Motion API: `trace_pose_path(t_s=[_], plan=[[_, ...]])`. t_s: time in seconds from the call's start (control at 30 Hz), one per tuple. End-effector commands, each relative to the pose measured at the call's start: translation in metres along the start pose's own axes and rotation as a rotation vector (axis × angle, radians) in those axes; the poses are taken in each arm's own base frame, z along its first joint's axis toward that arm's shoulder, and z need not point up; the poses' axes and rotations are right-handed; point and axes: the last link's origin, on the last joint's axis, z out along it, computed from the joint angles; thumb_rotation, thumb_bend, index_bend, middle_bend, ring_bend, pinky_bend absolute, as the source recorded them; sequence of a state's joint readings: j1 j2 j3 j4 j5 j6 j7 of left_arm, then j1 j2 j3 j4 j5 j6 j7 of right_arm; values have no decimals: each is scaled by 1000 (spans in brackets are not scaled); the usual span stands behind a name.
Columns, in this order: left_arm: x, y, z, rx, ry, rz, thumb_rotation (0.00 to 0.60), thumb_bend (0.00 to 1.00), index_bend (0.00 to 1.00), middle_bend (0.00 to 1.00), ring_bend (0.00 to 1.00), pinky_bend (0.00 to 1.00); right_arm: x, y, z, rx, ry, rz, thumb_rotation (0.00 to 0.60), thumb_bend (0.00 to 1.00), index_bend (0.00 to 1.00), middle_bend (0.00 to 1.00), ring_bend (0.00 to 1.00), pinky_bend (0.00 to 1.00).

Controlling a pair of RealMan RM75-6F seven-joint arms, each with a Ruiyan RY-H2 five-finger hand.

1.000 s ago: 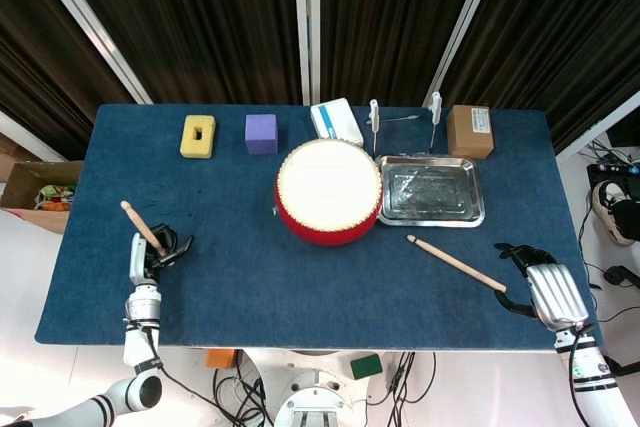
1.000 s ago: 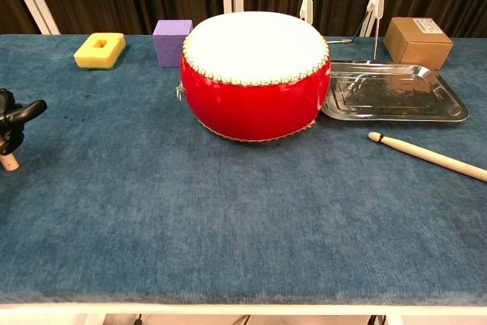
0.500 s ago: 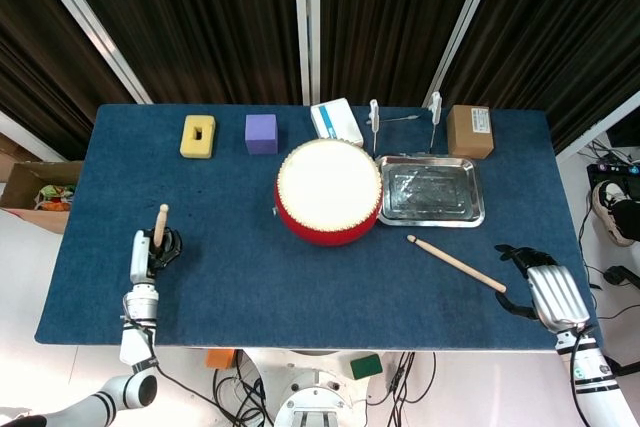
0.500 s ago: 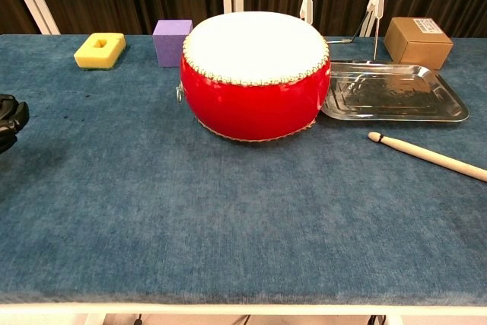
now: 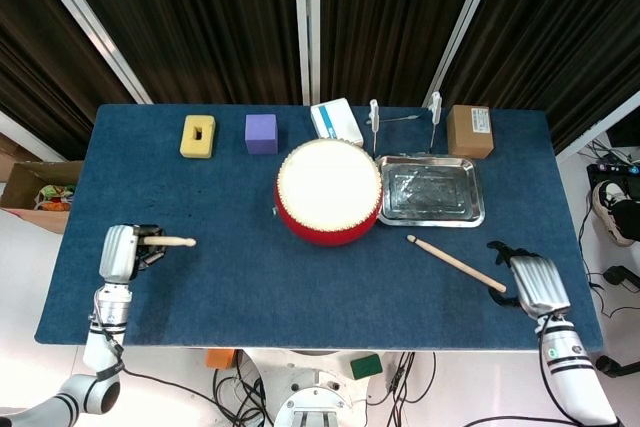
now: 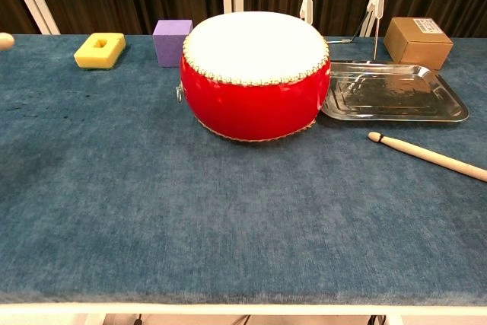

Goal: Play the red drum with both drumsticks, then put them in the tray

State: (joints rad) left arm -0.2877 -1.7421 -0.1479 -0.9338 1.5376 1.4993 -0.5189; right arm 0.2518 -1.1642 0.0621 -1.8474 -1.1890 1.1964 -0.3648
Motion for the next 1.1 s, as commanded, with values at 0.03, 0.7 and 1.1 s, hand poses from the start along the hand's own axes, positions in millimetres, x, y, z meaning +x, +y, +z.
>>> trace_pose_path(t_s=[0.03, 0.7, 1.1], plan=[[21, 18, 0, -143, -35, 251, 600, 716, 1000, 1000, 1000, 1000, -5, -33, 25, -17, -22, -50, 600, 218, 306, 406, 311, 459], [34, 53, -12, -196, -72, 336, 600, 715, 1000, 1000, 1000, 1000, -45, -95, 59, -104, -45, -169, 600, 293, 386, 101, 0, 68], [34, 50, -15, -190, -89, 337, 600, 715, 1000, 1000, 1000, 1000, -66, -91, 68, -137, -64, -199, 600, 327, 398, 94, 0, 62]])
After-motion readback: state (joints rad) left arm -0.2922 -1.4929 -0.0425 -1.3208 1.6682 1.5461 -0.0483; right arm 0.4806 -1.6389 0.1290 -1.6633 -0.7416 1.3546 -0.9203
